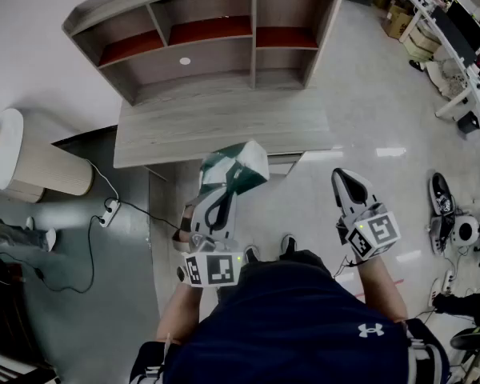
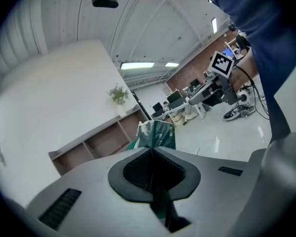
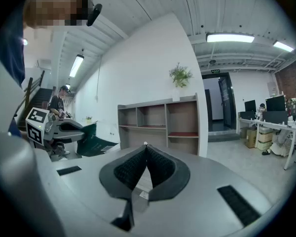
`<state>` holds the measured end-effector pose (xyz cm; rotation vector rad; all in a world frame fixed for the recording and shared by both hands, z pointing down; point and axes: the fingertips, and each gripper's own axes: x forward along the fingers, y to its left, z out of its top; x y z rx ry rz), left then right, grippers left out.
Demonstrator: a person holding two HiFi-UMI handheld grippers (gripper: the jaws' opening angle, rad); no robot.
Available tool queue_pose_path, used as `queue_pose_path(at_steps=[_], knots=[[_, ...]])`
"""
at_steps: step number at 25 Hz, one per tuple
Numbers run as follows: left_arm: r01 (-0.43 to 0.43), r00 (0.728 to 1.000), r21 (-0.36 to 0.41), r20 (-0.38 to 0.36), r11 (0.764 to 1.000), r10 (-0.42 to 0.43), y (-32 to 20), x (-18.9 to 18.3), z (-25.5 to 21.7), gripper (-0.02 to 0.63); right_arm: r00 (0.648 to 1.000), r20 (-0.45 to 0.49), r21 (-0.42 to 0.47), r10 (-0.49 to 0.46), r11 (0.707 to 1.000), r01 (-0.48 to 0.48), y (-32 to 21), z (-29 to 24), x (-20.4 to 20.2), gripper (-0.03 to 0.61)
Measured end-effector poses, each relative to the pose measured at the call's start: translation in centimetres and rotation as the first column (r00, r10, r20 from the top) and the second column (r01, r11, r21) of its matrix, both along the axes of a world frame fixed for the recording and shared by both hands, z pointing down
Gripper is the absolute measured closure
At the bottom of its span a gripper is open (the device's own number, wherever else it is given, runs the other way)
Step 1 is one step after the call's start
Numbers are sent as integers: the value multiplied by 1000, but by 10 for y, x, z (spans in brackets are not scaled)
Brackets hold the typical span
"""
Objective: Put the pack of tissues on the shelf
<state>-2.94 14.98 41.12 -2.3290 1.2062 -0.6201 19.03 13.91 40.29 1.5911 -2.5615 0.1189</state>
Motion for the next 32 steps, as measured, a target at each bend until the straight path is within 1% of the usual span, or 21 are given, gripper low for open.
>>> queue_pose_path(at_steps=[5, 12, 20, 24, 27, 32], knots=[[-7, 999, 40, 34, 999, 5, 19, 1, -9, 588, 999, 53, 9, -1, 1000, 1, 21, 3, -10, 566], [17, 995, 77, 96, 997, -24, 28, 16, -21, 588, 995, 84, 51, -54, 997, 50, 29, -7, -8, 566], [39, 992, 116, 115, 993, -52, 32, 43, -39, 589, 989, 129, 57, -65, 997, 58, 24, -14, 20, 566], [59, 992, 134, 99, 989, -73, 29, 52, -56, 589, 986, 140, 73, -89, 994, 79, 18, -21, 31, 566], [82, 991, 167, 89, 983, -98, 21, 54, -76, 589, 983, 145, 84, -112, 991, 100, 12, -26, 39, 566], [129, 977, 259, 130, 957, -166, 1, 60, -114, 589, 976, 156, 98, -149, 986, 135, 0, -34, 56, 566]])
